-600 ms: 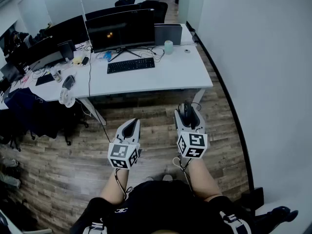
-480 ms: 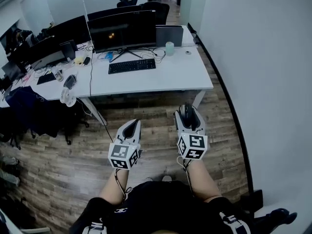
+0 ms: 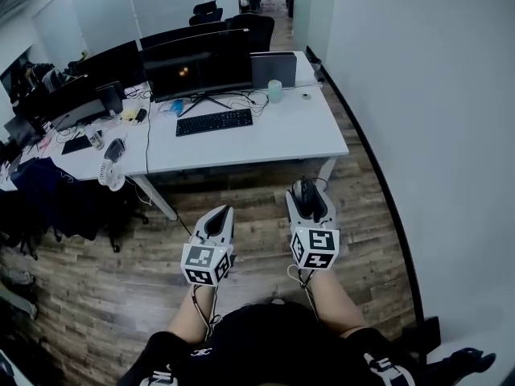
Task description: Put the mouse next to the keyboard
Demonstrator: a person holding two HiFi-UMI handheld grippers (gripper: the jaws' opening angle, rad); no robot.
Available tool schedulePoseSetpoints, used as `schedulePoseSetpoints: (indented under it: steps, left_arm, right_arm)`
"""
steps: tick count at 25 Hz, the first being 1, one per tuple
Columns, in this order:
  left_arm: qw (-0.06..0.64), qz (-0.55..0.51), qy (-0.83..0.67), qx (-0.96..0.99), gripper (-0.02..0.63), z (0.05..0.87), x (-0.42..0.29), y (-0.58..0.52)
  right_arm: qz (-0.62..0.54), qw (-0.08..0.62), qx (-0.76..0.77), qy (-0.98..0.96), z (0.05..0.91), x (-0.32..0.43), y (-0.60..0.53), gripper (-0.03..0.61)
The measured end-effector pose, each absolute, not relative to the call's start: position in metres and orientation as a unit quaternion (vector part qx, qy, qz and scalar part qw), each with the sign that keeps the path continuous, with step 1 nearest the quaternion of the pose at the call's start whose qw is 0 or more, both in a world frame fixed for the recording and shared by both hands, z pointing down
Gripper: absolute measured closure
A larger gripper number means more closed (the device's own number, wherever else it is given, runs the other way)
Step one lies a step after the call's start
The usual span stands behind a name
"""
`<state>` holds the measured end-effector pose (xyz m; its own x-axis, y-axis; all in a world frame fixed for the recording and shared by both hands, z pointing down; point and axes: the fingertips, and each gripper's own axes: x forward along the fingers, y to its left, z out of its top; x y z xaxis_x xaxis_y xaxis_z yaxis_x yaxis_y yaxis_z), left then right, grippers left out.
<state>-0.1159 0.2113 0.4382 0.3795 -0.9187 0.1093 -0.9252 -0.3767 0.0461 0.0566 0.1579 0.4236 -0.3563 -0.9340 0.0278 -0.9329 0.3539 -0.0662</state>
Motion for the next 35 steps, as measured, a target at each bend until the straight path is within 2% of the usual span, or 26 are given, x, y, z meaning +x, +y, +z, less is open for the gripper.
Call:
schedulePoseSetpoints:
  steps: [20, 35]
  left_arm:
    - [0.034, 0.030, -0.537, 0.843, 0.601, 0.434, -0.007, 0.157]
    - [0.040, 0.041, -0.517, 0.854, 0.601, 0.464, 0.004, 0.058]
  right_arm:
    - [-0.035, 0.009, -0.559, 0.828, 0.427, 0.144, 0.113, 0.288]
    - [-0.038, 0.007, -0.570, 0.821, 0.451, 0.148, 0.024, 0.290]
